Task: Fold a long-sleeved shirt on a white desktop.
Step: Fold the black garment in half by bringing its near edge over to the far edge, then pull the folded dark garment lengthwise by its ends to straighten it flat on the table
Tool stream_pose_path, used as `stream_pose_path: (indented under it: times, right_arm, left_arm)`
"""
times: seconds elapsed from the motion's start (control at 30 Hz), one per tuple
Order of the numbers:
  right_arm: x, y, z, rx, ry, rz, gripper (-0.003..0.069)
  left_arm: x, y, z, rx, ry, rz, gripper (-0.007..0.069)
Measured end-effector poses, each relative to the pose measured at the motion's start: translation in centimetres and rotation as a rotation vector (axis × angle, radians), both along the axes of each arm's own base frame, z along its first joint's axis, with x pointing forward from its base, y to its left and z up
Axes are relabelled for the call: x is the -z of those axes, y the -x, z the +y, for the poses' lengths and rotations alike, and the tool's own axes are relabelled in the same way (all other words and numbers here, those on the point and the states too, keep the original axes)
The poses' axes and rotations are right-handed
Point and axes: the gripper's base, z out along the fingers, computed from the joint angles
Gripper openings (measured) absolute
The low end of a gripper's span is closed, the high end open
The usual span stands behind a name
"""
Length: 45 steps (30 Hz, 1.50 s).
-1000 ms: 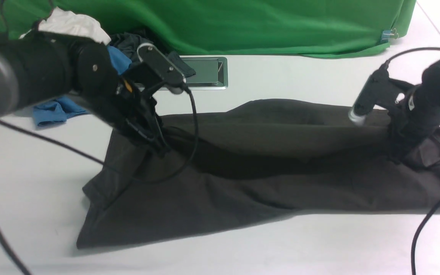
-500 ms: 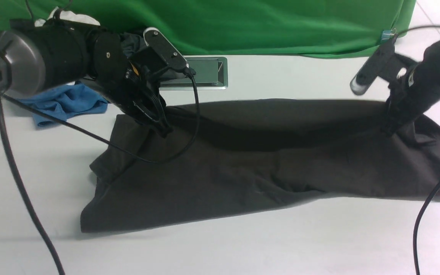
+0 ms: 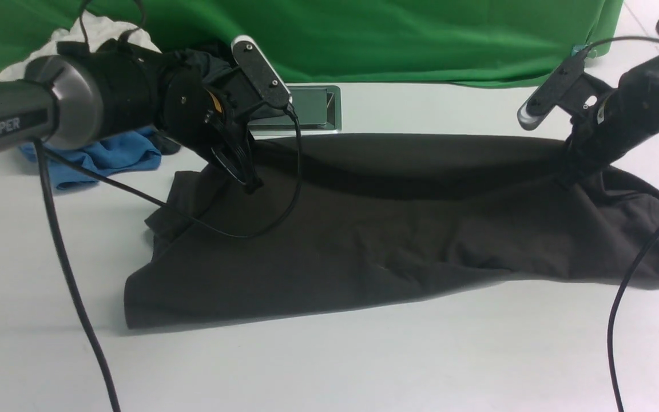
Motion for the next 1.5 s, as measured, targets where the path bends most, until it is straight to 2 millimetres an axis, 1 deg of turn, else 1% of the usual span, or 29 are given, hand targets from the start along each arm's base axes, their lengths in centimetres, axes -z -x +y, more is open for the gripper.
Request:
stream_pose_path:
  times: [0.03,0.07,0.1,0.13,0.17,0.23,0.33,0.43,0.5,0.53,0.6,0.73,0.77,0.87,0.9,0.93,1.0,1.03,1.1,1.13,1.17,1.2,1.23,1.27,1.3,1.37,1.4,1.43,1.5]
  right_arm:
    - [0.3,-0.1,-0.2,0.01,-0.004,-0.004,0.0172]
    - [0.3,-0.2,-0.3,0.012,-0.006,-0.006,0.0193]
    - [0.4,-0.3,-0.6,0.027,-0.011,-0.018,0.0278]
    - [0.4,-0.3,-0.7,0.029,-0.01,-0.019,0.0304]
    - [0.5,-0.5,-1.0,0.033,-0.009,-0.036,0.0392]
    - [0.4,-0.8,-1.0,0.026,-0.003,-0.071,0.0484]
    - [0.3,-0.9,-1.1,0.015,0.007,-0.086,0.0503]
    - [0.2,-1.1,-1.2,0.009,0.024,-0.111,0.0477]
    - [0.0,-1.3,-1.6,0.031,0.035,-0.134,0.0416]
    - [0.0,-1.3,-1.7,0.032,0.04,-0.136,0.041]
    - [-0.1,-1.4,-2.3,0.078,0.026,-0.16,0.0338]
    - [-0.2,-1.4,-3.4,0.172,-0.021,-0.185,0.023]
    - [-0.2,-1.4,-3.6,0.194,-0.033,-0.189,0.0203]
    - [-0.8,-1.3,-3.7,0.213,-0.041,-0.2,0.0178]
    - [-1.5,-1.1,-3.6,0.222,-0.044,-0.208,0.0161]
    - [-1.9,-1.0,-3.6,0.226,-0.046,-0.214,0.0155]
    - [-4.2,-0.3,-3.0,0.259,-0.091,-0.24,0.01]
    - [-4.4,-0.2,-3.0,0.263,-0.098,-0.244,0.01]
    - [-5.9,0.4,-2.0,0.269,-0.173,-0.253,0.0053]
    - [-7.1,1.5,-0.1,0.237,-0.271,-0.227,0.0029]
    - [-7.4,1.8,0.7,0.219,-0.301,-0.202,0.0029]
    - [-7.4,2.0,1.0,0.209,-0.322,-0.189,0.0029]
    - [-7.4,2.4,2.0,0.183,-0.363,-0.151,0.0028]
    - [-6.7,3.0,3.7,0.139,-0.432,-0.057,0.0029]
    - [-6.0,3.3,4.8,0.107,-0.478,0.003,0.0029]
    - [-4.6,3.6,6.8,0.056,-0.532,0.091,0.0029]
    - [-3.3,3.5,7.8,0.036,-0.549,0.134,0.0029]
    - [-3.1,3.5,8.1,0.031,-0.55,0.142,0.0029]
    - [-1.0,3.5,9.3,0.01,-0.554,0.203,0.0029]
  left_arm:
    - [0.1,-0.1,0.0,0.005,-0.005,-0.005,0.0038]
    - [0.1,-0.1,0.0,0.005,-0.005,-0.005,0.0038]
    - [0.2,-0.2,0.1,0.017,-0.019,-0.013,0.0043]
    - [0.3,-0.2,0.1,0.017,-0.02,-0.012,0.0044]
    - [0.4,-0.3,0.2,0.022,-0.026,-0.014,0.0052]
    - [0.8,-0.5,0.3,0.037,-0.045,-0.014,0.0081]
    - [1.3,-0.7,0.4,0.044,-0.055,-0.014,0.0127]
    - [1.6,-1.0,0.4,0.068,-0.079,-0.044,0.0202]
    - [1.6,-1.3,0.4,0.089,-0.092,-0.079,0.0255]
    - [1.6,-1.3,0.4,0.092,-0.095,-0.083,0.0259]
    - [1.4,-1.6,0.3,0.111,-0.101,-0.123,0.029]
    - [1.1,-1.9,0.2,0.116,-0.087,-0.171,0.0298]
    - [0.7,-1.9,0.2,0.098,-0.068,-0.177,0.0288]
    - [-0.1,-1.6,0.4,0.055,-0.035,-0.171,0.0248]
    - [-1.4,-1.0,0.6,0.005,-0.005,-0.157,0.02]
    - [-1.6,-0.9,0.6,-0.003,0.002,-0.153,0.0184]
    - [-3.8,0.6,1.0,-0.086,0.057,-0.089,0.0071]
    - [-3.9,0.7,1.0,-0.095,0.068,-0.081,0.0065]
    - [-4.9,2.0,1.3,-0.135,0.097,0.0,0.0029]
    - [-5.0,3.1,1.5,-0.154,0.128,0.114,0.0022]
    - [-4.8,3.4,1.6,-0.162,0.144,0.165,0.0021]
    - [-4.7,3.5,1.6,-0.165,0.148,0.178,0.0021]
    - [-4.4,3.7,1.8,-0.176,0.167,0.228,0.002]
    - [-3.4,3.7,2.3,-0.214,0.22,0.309,0.0021]
    - [-2.7,3.5,2.7,-0.236,0.243,0.345,0.0021]
    - [-1.3,3.0,3.6,-0.273,0.286,0.398,0.0024]
    - [-0.4,2.7,4.3,-0.278,0.304,0.43,0.0029]
    - [-0.1,2.7,4.4,-0.276,0.303,0.441,0.0029]
    - [1.4,2.2,5.1,-0.25,0.301,0.472,0.0037]
